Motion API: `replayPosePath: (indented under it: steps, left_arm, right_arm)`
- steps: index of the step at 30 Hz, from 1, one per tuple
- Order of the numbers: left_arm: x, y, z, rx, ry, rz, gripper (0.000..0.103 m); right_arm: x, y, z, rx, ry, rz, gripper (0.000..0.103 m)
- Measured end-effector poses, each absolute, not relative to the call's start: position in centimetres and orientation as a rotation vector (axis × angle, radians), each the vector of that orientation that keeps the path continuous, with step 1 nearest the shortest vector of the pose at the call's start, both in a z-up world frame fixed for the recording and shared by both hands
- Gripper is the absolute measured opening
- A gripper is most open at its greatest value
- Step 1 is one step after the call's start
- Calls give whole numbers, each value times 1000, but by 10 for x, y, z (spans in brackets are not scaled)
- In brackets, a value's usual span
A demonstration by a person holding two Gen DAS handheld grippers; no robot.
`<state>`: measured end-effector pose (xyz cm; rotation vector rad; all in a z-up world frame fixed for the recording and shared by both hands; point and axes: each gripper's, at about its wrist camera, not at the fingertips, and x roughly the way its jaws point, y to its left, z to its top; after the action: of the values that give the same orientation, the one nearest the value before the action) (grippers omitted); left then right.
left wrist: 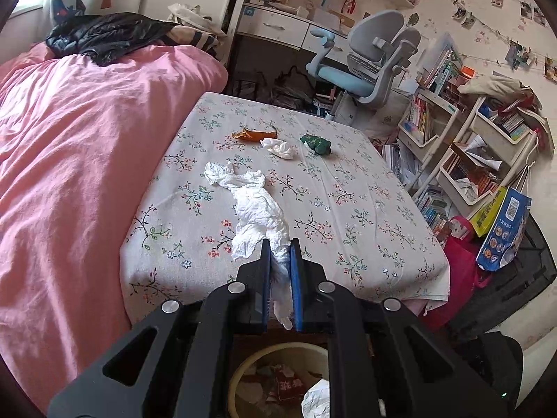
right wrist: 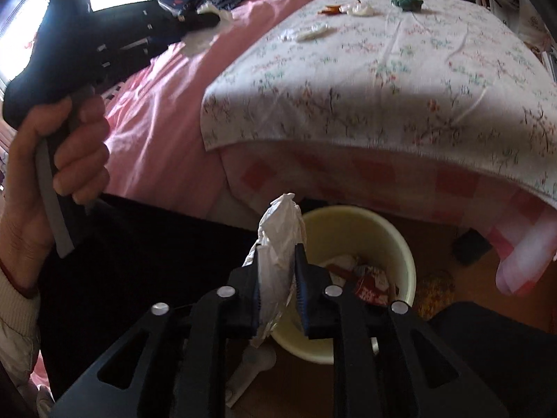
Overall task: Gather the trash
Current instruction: 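Carry the tissue to the wastebasket and open the right tool while the left tool carries its tissue, then lower the held white tissue into the wastebasket and open the left tool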
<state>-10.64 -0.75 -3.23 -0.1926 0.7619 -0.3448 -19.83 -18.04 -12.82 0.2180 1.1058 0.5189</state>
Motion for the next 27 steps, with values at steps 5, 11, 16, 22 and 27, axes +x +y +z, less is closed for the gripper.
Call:
replayPosePath:
  steps: [5,11,16,22,27]
  left_arm:
    - [-118,-10,-37,-186,772,-353,10]
    - [-139,-21,-45,-156,794,-384,10]
    - [-164,-44,-64,-96,850,-435,10]
    - [-191,-78,-92,35,958,-509,10]
    - [-199,-102,-123,174,1115,-545,23]
  right_arm:
    - [-203,-190,-125,256,1078,477,53]
    - [-212,-216,-106,376,928,412,64]
    - [-215,-238,-89,432,804,322,73]
    - [-215,-254,-90,492,788,273,73]
    - [-217,-254,-89,482,788,278,73]
